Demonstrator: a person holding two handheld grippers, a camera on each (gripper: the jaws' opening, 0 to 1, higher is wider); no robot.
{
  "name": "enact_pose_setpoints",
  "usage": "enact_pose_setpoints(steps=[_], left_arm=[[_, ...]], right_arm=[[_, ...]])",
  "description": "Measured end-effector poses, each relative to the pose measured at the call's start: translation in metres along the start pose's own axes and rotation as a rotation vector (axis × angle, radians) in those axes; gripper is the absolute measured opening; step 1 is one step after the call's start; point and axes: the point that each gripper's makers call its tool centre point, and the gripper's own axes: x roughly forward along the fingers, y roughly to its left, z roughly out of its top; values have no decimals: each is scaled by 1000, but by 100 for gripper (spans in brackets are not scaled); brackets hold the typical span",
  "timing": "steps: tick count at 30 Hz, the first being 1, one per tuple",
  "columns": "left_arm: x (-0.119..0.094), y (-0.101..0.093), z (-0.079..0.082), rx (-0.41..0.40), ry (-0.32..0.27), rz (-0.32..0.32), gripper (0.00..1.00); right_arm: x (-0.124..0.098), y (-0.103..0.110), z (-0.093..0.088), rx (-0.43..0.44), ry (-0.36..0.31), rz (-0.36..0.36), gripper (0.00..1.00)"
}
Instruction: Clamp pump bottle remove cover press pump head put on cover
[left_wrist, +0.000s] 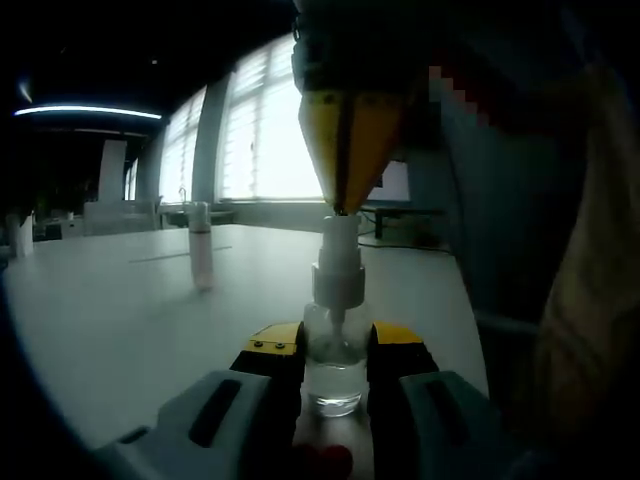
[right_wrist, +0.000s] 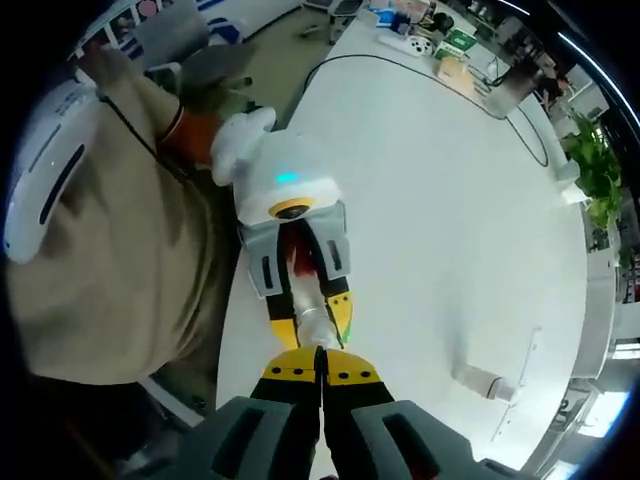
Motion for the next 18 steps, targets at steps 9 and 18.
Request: enact_pose_setpoints(steps=[9,18], left_arm=[[0,-2,1,2,0,-1,15],[0,-2,1,4,0,-3,15]], right_arm=[[1,1,0,11,17,18,0],[8,2,-1,22,28,36,0]])
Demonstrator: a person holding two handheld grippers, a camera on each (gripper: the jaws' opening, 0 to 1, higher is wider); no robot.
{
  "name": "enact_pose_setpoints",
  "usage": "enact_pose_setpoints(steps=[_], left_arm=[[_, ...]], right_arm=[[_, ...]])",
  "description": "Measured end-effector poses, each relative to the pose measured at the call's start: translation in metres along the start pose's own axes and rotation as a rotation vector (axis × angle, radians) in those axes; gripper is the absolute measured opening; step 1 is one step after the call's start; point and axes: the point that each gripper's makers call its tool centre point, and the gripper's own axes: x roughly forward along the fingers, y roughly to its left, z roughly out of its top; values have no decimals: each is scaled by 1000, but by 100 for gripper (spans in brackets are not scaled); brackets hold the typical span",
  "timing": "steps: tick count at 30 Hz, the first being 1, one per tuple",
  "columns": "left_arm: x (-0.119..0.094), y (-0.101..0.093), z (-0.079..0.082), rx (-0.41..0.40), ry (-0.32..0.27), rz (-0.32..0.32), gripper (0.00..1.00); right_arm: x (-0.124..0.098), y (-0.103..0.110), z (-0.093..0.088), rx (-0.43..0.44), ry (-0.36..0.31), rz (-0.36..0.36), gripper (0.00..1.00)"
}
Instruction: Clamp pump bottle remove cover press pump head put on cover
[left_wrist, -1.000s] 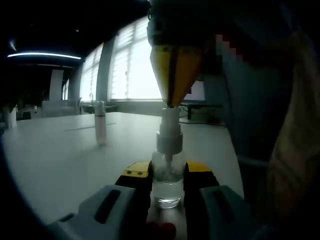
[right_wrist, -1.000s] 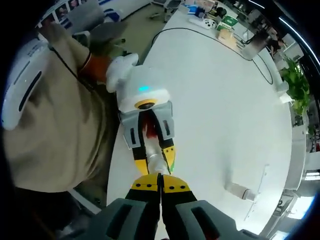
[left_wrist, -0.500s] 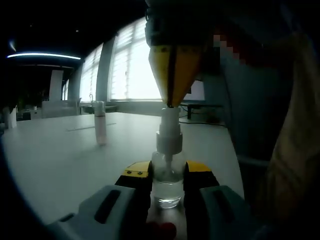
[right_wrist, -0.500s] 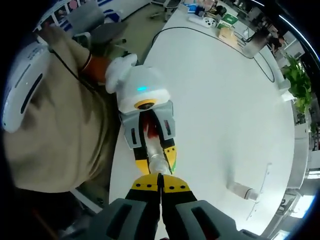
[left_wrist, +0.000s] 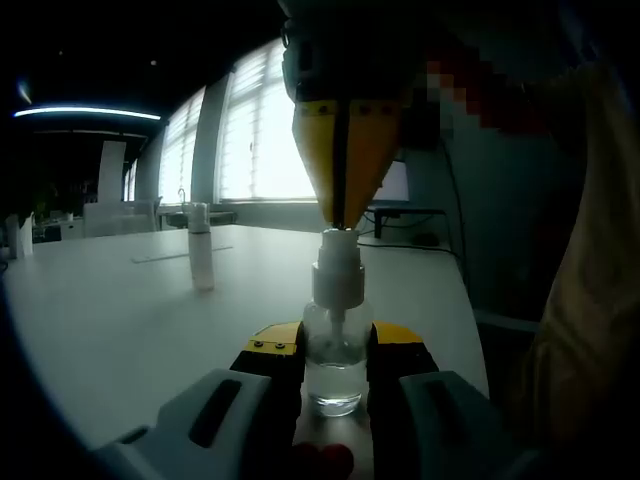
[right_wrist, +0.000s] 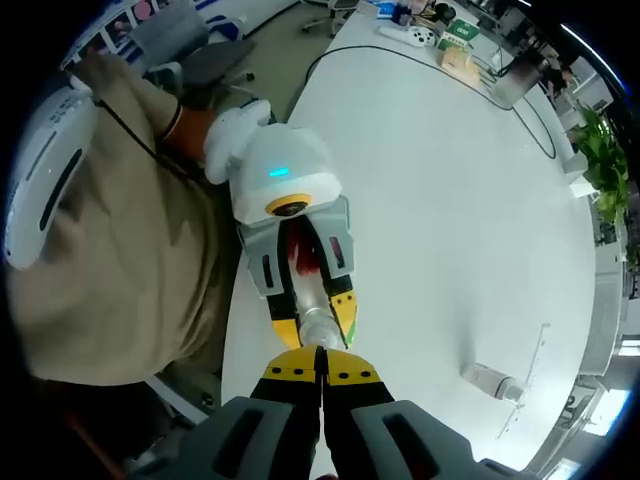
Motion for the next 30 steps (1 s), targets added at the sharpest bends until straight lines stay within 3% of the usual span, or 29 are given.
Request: enact_pose_setpoints(steps=[8,21,30], left_arm=[[0,1,0,1,0,0,15],[0,2,-1,-2,-1,-2,15],[0,3,-1,0,-2,-3,15]], right_arm=[[0,0,-1,13,-22,-2,0],[-7,-1,1,-23,23,-33,0],[-7,1,-1,5,15,-6,0]])
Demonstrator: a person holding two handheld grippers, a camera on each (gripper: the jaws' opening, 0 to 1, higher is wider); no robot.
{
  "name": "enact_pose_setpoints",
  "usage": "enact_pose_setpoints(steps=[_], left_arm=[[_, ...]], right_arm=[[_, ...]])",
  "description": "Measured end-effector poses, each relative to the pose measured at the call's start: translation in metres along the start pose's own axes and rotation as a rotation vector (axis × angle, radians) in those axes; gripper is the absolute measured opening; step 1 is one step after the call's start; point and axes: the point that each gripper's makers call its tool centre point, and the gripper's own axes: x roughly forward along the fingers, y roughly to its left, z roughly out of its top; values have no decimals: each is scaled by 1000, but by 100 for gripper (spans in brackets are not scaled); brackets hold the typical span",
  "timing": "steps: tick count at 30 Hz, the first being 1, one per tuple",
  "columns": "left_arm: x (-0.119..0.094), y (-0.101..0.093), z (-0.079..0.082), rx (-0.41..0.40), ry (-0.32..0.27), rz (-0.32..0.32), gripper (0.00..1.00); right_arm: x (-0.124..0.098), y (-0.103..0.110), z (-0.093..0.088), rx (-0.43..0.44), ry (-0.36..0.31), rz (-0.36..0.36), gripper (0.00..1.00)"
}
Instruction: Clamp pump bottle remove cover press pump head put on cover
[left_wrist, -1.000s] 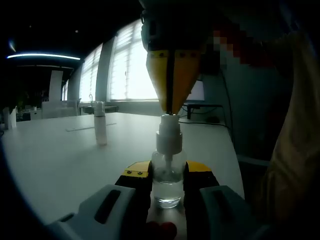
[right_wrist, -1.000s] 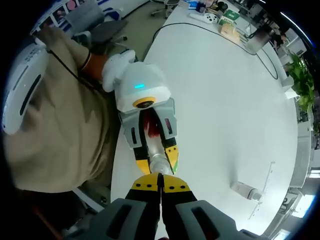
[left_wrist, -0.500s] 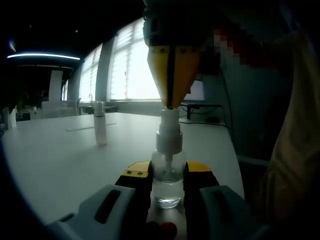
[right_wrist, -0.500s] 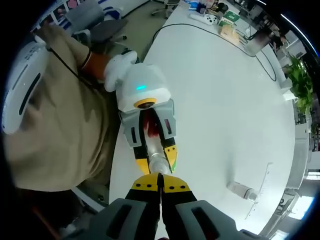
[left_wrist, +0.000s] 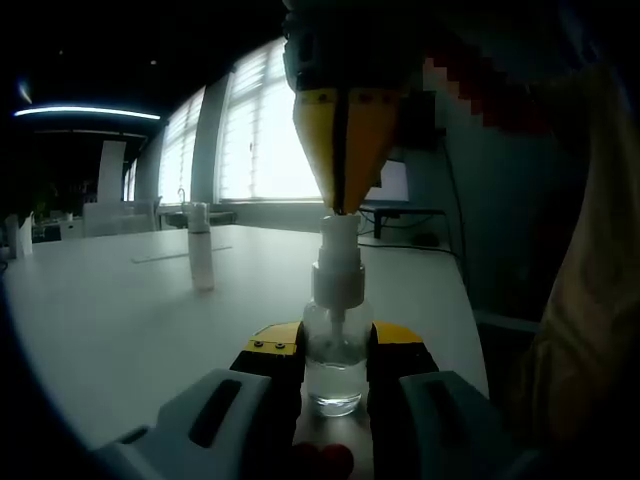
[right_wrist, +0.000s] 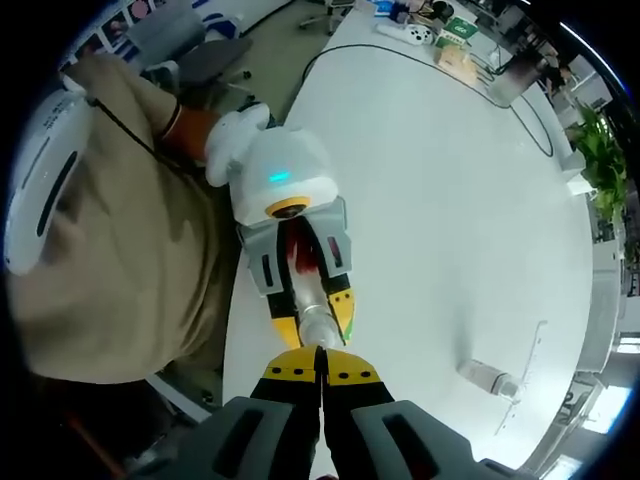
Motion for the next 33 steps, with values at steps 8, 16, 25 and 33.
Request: enact_pose_setpoints(steps=[8,16,25,33], left_arm=[[0,1,0,1,0,3,15],[0,1,0,-1,0,-1,15],[0,2,0,0,0,-1,15],[0,2,0,1,0,-3,15]], right_arm=[[1,2,1,-2,6,13,0],[1,3,1,-37,40,20,0],[1,2,0,-43,57,38,0],[4,3,-1,-54,78,26,0]])
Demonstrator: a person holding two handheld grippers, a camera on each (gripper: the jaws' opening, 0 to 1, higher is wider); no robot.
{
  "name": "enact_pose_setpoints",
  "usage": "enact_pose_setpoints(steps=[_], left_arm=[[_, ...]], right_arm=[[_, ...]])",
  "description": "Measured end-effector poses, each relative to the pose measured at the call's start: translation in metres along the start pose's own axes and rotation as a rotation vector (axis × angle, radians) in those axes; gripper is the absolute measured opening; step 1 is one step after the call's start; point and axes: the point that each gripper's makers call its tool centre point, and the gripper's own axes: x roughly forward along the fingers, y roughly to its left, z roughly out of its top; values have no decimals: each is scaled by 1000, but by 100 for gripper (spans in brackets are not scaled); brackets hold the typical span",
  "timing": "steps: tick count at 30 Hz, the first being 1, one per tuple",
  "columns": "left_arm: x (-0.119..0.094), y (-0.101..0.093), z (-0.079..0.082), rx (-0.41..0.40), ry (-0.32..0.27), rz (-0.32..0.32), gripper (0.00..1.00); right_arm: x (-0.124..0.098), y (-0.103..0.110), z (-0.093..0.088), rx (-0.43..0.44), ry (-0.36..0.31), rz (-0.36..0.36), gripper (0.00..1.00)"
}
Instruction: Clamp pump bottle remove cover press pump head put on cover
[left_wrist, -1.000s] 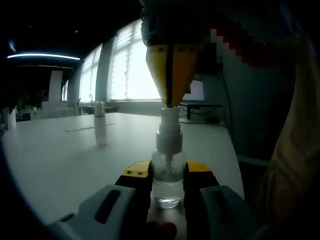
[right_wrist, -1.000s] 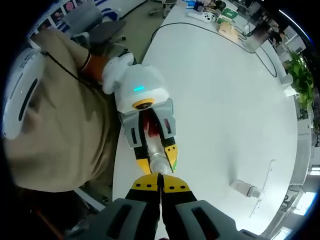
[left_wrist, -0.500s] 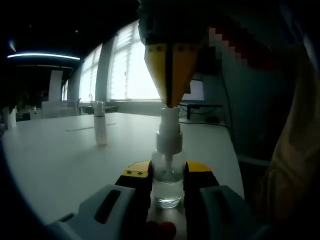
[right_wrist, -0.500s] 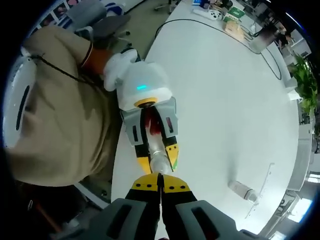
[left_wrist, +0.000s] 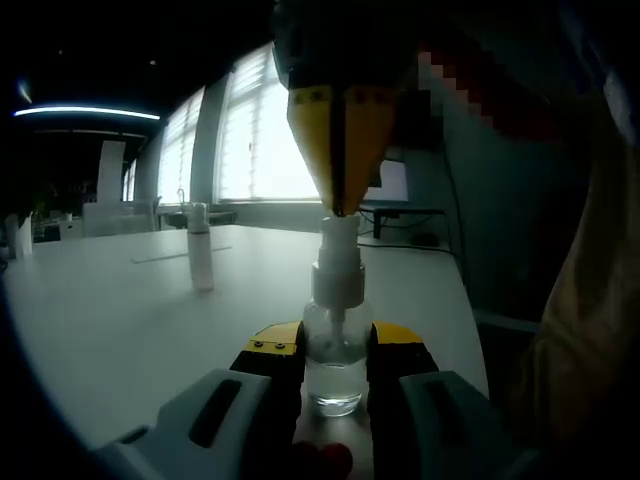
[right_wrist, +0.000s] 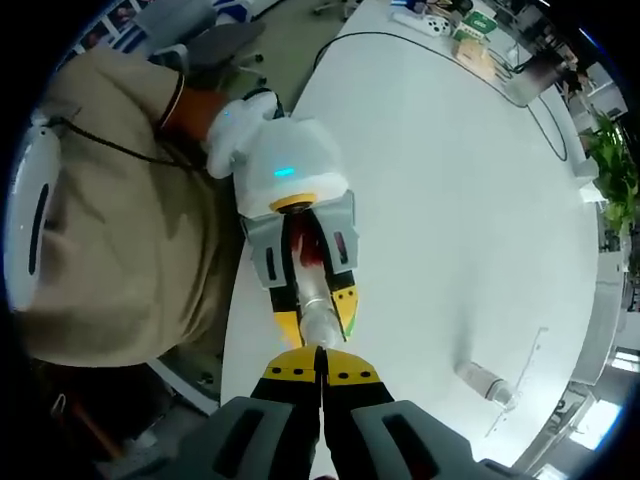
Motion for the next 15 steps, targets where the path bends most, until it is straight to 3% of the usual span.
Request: enact_pose_setpoints(steps=[15], left_arm=[[0,-1,0,-3,1,0,15]], right_arm=[[4,0,-1,35,-28,5,0]])
